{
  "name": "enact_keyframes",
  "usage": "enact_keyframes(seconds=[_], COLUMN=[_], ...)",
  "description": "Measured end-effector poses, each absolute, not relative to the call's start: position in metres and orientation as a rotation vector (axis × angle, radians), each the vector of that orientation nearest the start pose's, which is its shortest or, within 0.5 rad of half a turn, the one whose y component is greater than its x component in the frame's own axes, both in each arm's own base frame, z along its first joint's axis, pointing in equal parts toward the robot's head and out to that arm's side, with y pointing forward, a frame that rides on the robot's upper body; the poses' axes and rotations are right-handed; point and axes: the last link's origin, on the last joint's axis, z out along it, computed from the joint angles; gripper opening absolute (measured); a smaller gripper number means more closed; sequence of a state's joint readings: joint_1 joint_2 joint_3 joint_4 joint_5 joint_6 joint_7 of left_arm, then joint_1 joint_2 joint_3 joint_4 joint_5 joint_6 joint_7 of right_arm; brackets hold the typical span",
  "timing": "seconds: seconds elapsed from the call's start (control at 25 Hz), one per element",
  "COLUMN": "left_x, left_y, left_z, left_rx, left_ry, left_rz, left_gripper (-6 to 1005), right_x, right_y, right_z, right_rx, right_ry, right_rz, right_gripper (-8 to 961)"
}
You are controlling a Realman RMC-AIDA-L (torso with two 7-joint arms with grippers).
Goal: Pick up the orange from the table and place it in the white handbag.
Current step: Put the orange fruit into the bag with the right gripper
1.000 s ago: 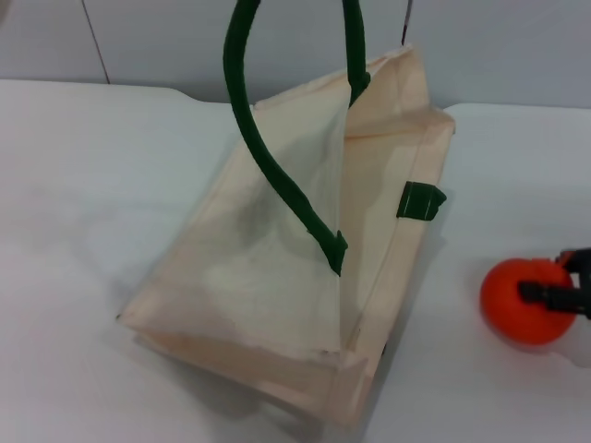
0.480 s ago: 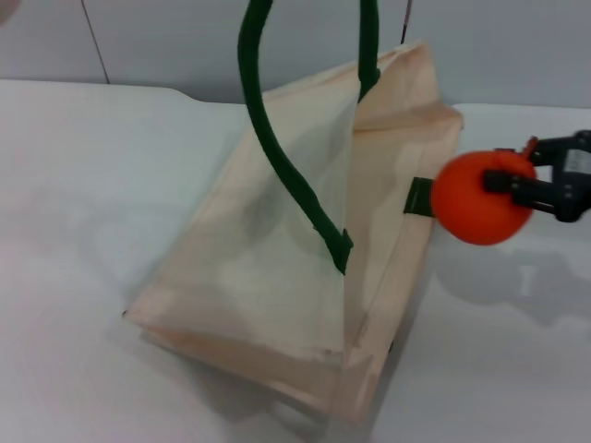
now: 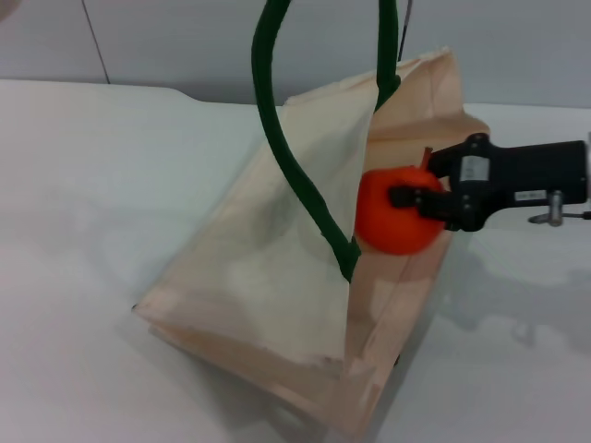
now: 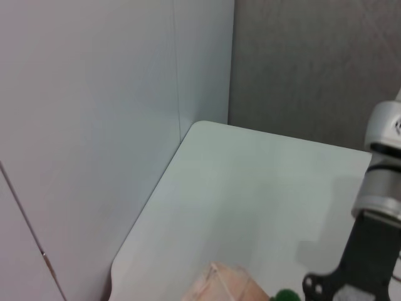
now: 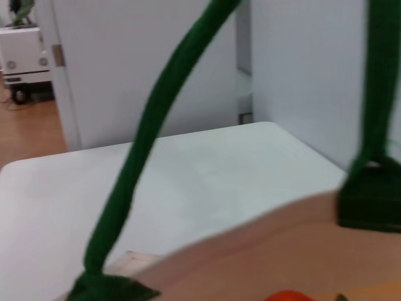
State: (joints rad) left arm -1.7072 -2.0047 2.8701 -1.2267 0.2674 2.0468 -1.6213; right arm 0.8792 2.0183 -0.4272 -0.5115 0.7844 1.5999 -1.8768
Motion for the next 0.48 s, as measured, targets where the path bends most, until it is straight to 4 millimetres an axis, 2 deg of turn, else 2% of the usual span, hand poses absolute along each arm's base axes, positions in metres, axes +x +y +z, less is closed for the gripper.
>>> enact_keyframes(seconds=[0.36,0.48], left_x=[0.001,0.001], left_y=[0.42,0.42], left_z=[0.137,0.137], left_rx=[-2.846,-2.847], left_ry=[-0.314,-0.313], left_rz=[-0.058,-0.058], left_gripper=[142,142], right_x=[0.171,0.162], right_y=[0.403,0.408], right_z=[-0.028,-0.032], right_rx=[-2.967,-2.965], right_ry=[0.244,0.248], right_rz=[0.476,0.464], right_gripper=[205,182])
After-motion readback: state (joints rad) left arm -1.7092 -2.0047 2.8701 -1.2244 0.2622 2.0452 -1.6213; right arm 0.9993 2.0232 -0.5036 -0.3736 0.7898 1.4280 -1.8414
